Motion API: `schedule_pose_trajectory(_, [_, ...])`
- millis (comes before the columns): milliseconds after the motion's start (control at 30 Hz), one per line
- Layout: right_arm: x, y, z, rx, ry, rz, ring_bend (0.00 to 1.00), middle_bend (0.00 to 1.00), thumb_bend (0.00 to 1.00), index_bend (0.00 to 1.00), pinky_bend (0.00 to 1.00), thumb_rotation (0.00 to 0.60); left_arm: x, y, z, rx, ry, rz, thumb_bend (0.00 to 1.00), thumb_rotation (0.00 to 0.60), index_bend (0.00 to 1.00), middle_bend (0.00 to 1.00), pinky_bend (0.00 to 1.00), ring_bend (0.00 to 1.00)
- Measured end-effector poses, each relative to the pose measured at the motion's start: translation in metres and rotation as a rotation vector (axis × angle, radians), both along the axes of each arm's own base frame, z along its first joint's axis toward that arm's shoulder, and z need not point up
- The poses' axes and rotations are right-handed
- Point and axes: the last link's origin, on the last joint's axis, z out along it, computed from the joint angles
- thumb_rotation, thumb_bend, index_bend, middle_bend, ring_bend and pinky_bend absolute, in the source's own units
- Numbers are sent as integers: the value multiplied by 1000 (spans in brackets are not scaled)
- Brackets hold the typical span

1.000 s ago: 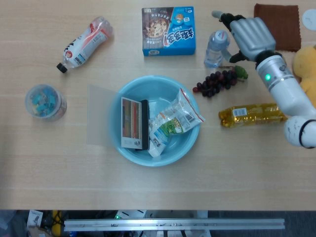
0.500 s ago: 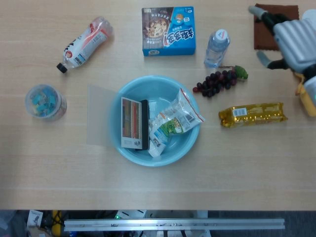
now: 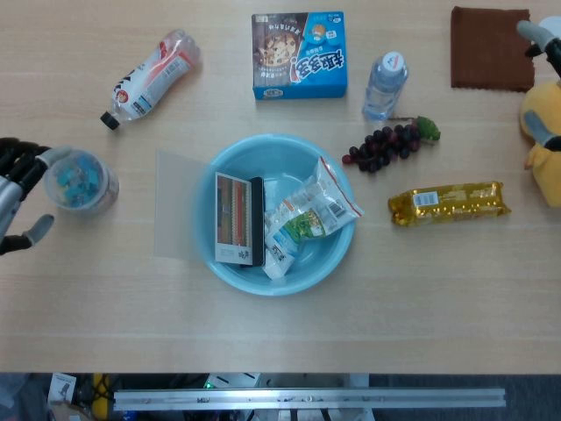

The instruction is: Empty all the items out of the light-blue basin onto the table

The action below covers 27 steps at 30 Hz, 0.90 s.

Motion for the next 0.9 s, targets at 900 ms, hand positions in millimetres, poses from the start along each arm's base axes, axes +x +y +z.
schedule_pose_trajectory(900, [-14,17,14,-25,-22,-52,293,300,297,118,514,600,51,56,-52,-183,42,-416,308,600,168,192,169,161])
